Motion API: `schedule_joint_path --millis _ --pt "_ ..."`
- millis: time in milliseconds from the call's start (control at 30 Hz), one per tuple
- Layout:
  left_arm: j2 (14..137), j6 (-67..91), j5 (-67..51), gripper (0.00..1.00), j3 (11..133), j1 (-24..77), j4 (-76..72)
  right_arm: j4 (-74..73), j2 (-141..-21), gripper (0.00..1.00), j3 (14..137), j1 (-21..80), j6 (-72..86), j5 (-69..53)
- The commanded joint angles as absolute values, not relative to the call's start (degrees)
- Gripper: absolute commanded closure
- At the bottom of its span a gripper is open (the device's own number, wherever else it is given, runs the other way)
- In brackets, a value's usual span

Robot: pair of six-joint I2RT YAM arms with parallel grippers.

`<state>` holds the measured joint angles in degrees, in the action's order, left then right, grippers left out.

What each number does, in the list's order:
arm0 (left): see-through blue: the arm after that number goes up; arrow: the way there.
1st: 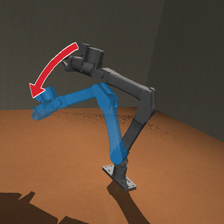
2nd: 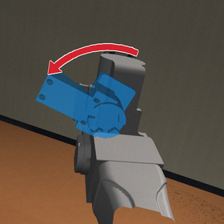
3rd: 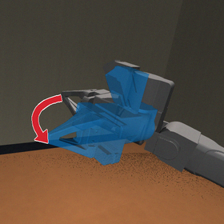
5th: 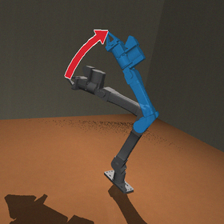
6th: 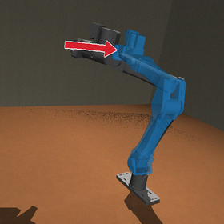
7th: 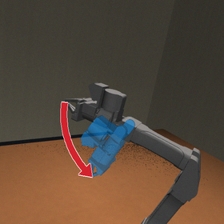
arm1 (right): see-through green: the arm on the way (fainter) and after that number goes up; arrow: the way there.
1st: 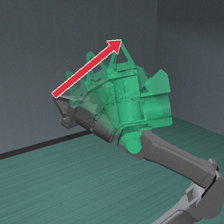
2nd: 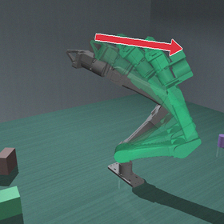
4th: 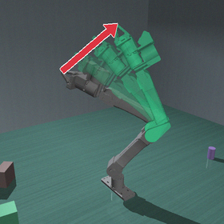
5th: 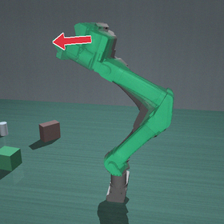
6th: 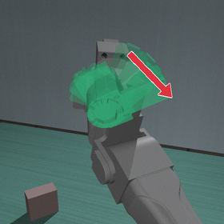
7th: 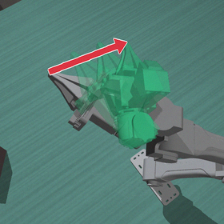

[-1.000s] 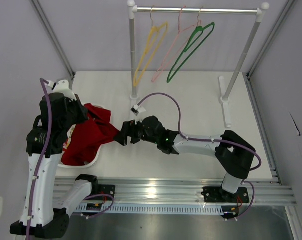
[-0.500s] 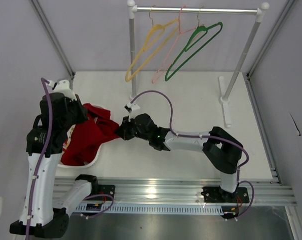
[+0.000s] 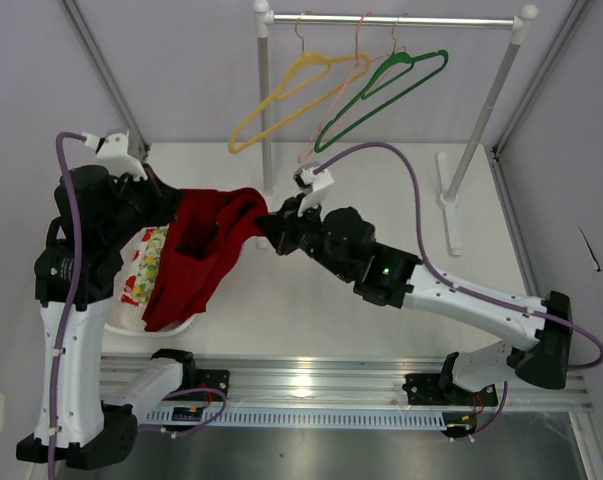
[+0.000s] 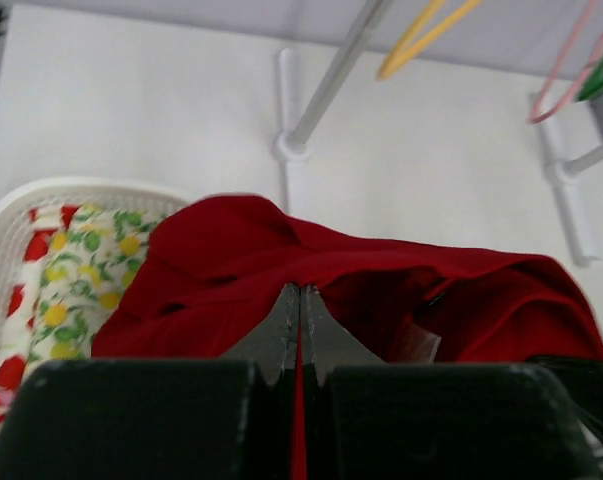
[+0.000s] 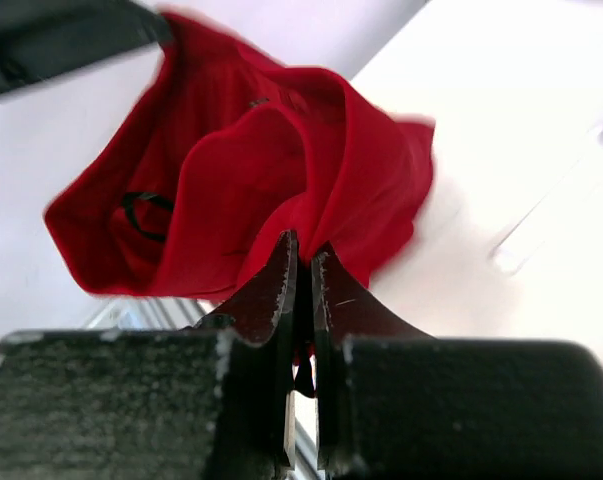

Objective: Place the skirt on the hanger

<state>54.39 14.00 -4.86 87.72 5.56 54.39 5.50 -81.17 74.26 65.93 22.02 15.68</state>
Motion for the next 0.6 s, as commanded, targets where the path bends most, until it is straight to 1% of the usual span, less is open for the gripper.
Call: schedule_joint_path --millis 0,33,100,333,433,567 --pt "57.21 16.69 -14.66 1.0 91.32 6.41 48.35 0.27 -76.3 1.0 79.45 65.92 15.74 22.93" --pt "57.65 17.4 -17.64 1.0 91.23 6.59 47.47 -1.82 -75.59 1.0 81.19 66.0 13.91 23.55" --pt "58.79 19.42 -19.94 1.0 90.71 8.16 44.84 -4.82 -73.4 1.0 82.7 66.01 12.05 25.22" --pt "61.96 23.64 -18.2 1.0 87.02 16.43 37.89 -13.35 -69.7 1.0 87.8 65.13 3.43 31.81" --pt "63.19 24.87 -16.97 1.0 84.82 19.15 35.34 -16.87 -67.94 1.0 87.1 63.2 3.78 31.64" --pt "65.12 25.75 -14.69 1.0 81.13 22.14 33.23 -21.0 -64.78 1.0 82.37 58.29 7.19 28.58"
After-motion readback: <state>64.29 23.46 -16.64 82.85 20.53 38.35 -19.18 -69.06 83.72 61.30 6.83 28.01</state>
